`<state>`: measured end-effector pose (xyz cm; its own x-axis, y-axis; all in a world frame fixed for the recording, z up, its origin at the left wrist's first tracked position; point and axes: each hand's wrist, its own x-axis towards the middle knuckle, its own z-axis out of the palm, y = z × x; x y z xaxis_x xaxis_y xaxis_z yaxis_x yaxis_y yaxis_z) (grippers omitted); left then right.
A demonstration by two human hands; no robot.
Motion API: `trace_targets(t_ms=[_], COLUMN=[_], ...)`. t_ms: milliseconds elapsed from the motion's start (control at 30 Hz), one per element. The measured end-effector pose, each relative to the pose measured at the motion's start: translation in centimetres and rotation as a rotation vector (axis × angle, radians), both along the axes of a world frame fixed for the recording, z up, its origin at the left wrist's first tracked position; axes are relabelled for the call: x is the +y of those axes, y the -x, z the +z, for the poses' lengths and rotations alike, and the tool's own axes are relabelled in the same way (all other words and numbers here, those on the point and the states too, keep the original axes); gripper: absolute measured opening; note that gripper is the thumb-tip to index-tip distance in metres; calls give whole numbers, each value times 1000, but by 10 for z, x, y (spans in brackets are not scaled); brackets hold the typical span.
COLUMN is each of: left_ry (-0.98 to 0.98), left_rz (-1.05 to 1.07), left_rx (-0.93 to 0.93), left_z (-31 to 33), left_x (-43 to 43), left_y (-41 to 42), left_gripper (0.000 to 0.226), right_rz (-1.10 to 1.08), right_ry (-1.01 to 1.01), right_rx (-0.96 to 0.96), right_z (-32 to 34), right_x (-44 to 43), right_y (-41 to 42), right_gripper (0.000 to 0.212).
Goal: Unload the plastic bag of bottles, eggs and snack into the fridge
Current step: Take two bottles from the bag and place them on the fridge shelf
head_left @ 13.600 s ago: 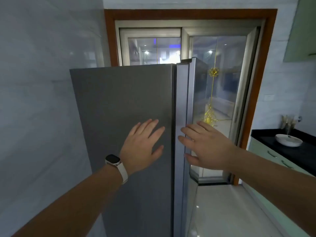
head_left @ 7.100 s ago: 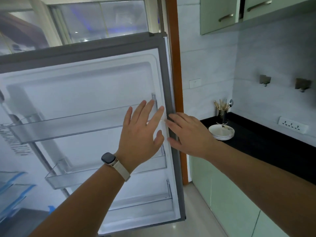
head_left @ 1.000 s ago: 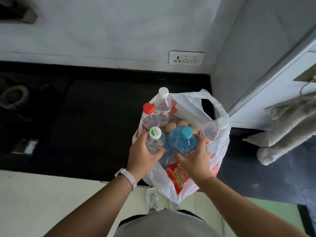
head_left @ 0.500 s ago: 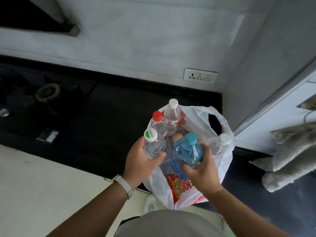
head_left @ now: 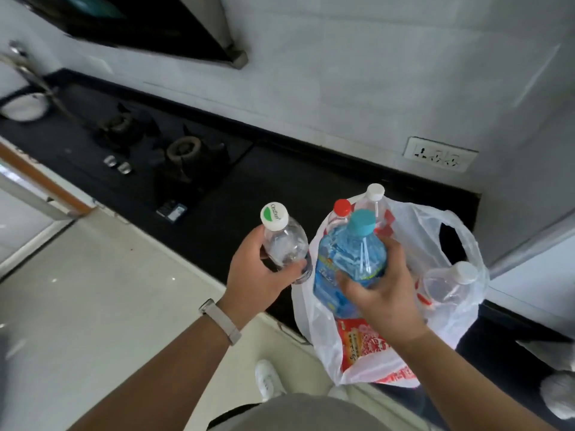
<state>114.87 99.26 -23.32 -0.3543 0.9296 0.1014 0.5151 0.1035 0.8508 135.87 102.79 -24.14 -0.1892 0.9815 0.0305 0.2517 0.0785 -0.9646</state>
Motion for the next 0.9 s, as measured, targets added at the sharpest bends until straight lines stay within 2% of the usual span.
trace_targets(t_ms=[167, 300, 367, 433, 567, 633, 900], left_ry=[-62, -90, -102, -113, -115, -118, -188], left_rz=[124, 214, 253, 291, 360, 372, 604], left_rx=[-5, -35, -49, -65, -96, -89, -113], left_z=[15, 18, 14, 7, 4, 5, 15], left_x=[-29, -60, -79, -100, -143, -162, -246], left_y=[50, 97, 123, 152, 217, 252, 360], left_gripper=[63, 55, 62, 68, 51, 54, 53], right_rz=[124, 196, 224, 261, 325, 360, 590], right_ry=[10, -17, -26, -35, -39, -64, -138], right_rx=[16, -10, -23, -63, -120, -136, -68], right_z=[10, 15, 16, 18, 24, 24, 37], right_x=[-7, -17, -26, -36, -60, -73, -131], right_y=[44, 93, 123, 156, 231, 272, 422], right_gripper=[61, 60, 60, 60, 61, 62, 57])
